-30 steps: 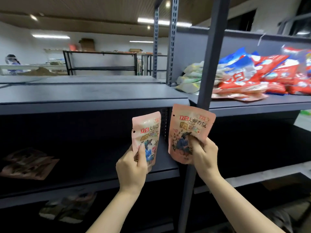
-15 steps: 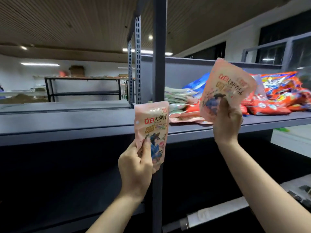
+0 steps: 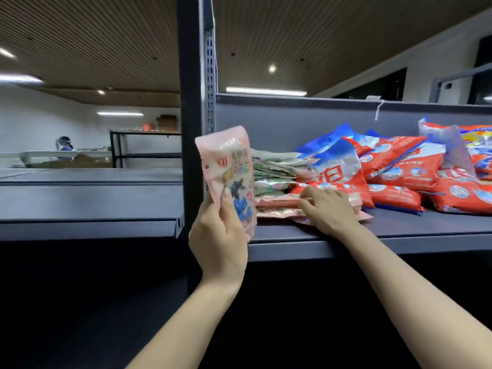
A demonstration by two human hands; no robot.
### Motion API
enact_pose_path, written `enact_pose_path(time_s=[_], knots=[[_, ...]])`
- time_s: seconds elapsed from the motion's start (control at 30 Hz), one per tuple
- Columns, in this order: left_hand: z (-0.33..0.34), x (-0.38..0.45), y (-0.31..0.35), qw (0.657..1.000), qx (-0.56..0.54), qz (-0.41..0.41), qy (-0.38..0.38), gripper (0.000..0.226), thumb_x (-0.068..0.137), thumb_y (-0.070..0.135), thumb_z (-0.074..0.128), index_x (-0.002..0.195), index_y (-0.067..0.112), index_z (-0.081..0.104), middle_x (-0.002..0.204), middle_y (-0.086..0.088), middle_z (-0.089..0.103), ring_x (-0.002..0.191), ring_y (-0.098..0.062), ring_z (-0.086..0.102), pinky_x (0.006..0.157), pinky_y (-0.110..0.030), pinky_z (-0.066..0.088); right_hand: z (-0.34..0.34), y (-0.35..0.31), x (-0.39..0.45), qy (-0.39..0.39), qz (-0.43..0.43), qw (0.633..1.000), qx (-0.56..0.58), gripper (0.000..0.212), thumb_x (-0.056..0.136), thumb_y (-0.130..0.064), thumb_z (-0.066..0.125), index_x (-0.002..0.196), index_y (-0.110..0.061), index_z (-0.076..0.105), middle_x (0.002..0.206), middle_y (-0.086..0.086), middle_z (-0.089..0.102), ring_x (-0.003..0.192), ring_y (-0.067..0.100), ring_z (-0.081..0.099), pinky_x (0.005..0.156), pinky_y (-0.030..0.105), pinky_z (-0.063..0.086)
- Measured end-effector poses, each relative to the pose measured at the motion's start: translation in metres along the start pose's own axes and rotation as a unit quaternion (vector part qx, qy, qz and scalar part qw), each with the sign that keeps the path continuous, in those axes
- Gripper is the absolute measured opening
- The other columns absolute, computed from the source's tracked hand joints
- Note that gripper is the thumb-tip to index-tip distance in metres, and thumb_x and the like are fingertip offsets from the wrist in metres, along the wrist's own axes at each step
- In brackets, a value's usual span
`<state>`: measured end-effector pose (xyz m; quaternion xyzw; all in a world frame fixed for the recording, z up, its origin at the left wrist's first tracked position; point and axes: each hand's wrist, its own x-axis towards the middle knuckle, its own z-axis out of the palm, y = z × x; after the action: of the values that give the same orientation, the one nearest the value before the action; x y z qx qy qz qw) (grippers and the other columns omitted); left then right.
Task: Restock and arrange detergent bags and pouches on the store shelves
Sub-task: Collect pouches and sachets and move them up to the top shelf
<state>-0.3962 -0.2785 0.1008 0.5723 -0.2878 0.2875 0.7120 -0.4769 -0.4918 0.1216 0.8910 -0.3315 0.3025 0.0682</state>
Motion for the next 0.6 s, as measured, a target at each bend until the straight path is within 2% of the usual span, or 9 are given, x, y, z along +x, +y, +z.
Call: enact_pose_path(time_s=[0.07, 0.13, 0.23, 0.27, 0.33, 0.4, 0.43, 0.5, 0.6], knots=[[0.026, 0.009, 0.005, 0.996, 0.069, 0.05, 0.032, 0.039, 0.095, 0.034, 0.038, 0.113, 0.011, 0.065, 0.106, -0.003, 0.069, 0.09, -0.025, 0.064, 0.065, -0.025, 0.04, 0.003, 0.001, 0.001, 0.014, -0.008, 1.0, 0.001, 0.036, 0.091, -0.042, 0.031, 0.106, -0.023, 0.058, 0.11, 0.007, 0.065, 0.107, 0.026, 0.052, 0.091, 0.037, 0.03], [0.053, 0.021, 0.008, 0.986, 0.105, 0.12, 0.04, 0.031, 0.097, 0.023, 0.043, 0.116, 0.009, 0.063, 0.114, -0.007, 0.064, 0.095, -0.03, 0.063, 0.067, -0.032, 0.045, 0.003, 0.001, 0.001, 0.024, -0.006, 1.0, 0.017, 0.033, 0.092, -0.037, 0.034, 0.107, -0.022, 0.06, 0.114, 0.006, 0.065, 0.108, 0.025, 0.052, 0.093, 0.036, 0.03], [0.091, 0.041, 0.002, 0.958, 0.203, 0.202, -0.005, 0.028, 0.097, 0.015, 0.048, 0.12, 0.016, 0.064, 0.126, -0.005, 0.059, 0.109, -0.029, 0.056, 0.085, -0.041, 0.047, 0.002, 0.002, -0.002, 0.058, 0.005, 0.998, 0.038, 0.031, 0.092, -0.032, 0.04, 0.11, -0.017, 0.06, 0.115, 0.007, 0.065, 0.111, 0.026, 0.051, 0.094, 0.035, 0.029], [0.103, 0.046, -0.002, 0.94, 0.259, 0.213, -0.066, 0.028, 0.097, 0.018, 0.048, 0.12, 0.02, 0.064, 0.128, -0.004, 0.058, 0.114, -0.03, 0.052, 0.094, -0.044, 0.041, 0.001, 0.002, -0.002, 0.074, 0.011, 0.996, 0.051, 0.031, 0.092, -0.03, 0.042, 0.113, -0.015, 0.058, 0.115, 0.01, 0.064, 0.111, 0.028, 0.05, 0.094, 0.036, 0.029], [0.126, 0.051, -0.015, 0.87, 0.375, 0.178, -0.267, 0.029, 0.095, 0.031, 0.045, 0.117, 0.029, 0.063, 0.128, 0.0, 0.057, 0.121, -0.029, 0.047, 0.103, -0.045, 0.031, -0.001, 0.003, -0.002, 0.105, 0.023, 0.987, 0.117, 0.036, 0.089, -0.024, 0.048, 0.123, -0.01, 0.052, 0.112, 0.015, 0.063, 0.109, 0.032, 0.051, 0.092, 0.038, 0.03], [0.136, 0.051, -0.025, 0.793, 0.398, 0.062, -0.457, 0.038, 0.093, 0.048, 0.038, 0.121, 0.036, 0.059, 0.127, 0.001, 0.059, 0.12, -0.027, 0.049, 0.102, -0.042, 0.036, -0.003, 0.005, -0.002, 0.118, 0.027, 0.972, 0.202, 0.045, 0.086, -0.017, 0.05, 0.13, -0.009, 0.046, 0.115, 0.015, 0.061, 0.11, 0.032, 0.051, 0.094, 0.038, 0.035], [0.137, 0.051, -0.028, 0.78, 0.378, 0.01, -0.499, 0.043, 0.092, 0.054, 0.036, 0.126, 0.037, 0.056, 0.129, 0.002, 0.059, 0.12, -0.026, 0.05, 0.102, -0.041, 0.039, -0.004, 0.006, -0.002, 0.125, 0.023, 0.967, 0.222, 0.047, 0.085, -0.015, 0.051, 0.132, -0.009, 0.045, 0.119, 0.013, 0.059, 0.113, 0.03, 0.05, 0.098, 0.037, 0.035], [0.135, 0.051, -0.033, 0.806, 0.324, -0.009, -0.495, 0.044, 0.091, 0.056, 0.036, 0.125, 0.037, 0.057, 0.126, 0.003, 0.061, 0.117, -0.024, 0.053, 0.099, -0.041, 0.042, -0.002, 0.006, -0.003, 0.144, 0.009, 0.967, 0.211, 0.046, 0.085, -0.014, 0.052, 0.131, -0.01, 0.049, 0.126, 0.009, 0.056, 0.118, 0.027, 0.047, 0.103, 0.035, 0.033], [0.125, 0.047, -0.035, 0.857, 0.276, 0.007, -0.436, 0.033, 0.092, 0.048, 0.041, 0.11, 0.033, 0.063, 0.117, 0.005, 0.065, 0.111, -0.021, 0.056, 0.093, -0.037, 0.045, 0.003, 0.005, -0.002, 0.129, -0.011, 0.985, 0.111, 0.034, 0.088, -0.024, 0.051, 0.119, -0.012, 0.058, 0.122, 0.004, 0.059, 0.119, 0.024, 0.047, 0.106, 0.033, 0.023]])
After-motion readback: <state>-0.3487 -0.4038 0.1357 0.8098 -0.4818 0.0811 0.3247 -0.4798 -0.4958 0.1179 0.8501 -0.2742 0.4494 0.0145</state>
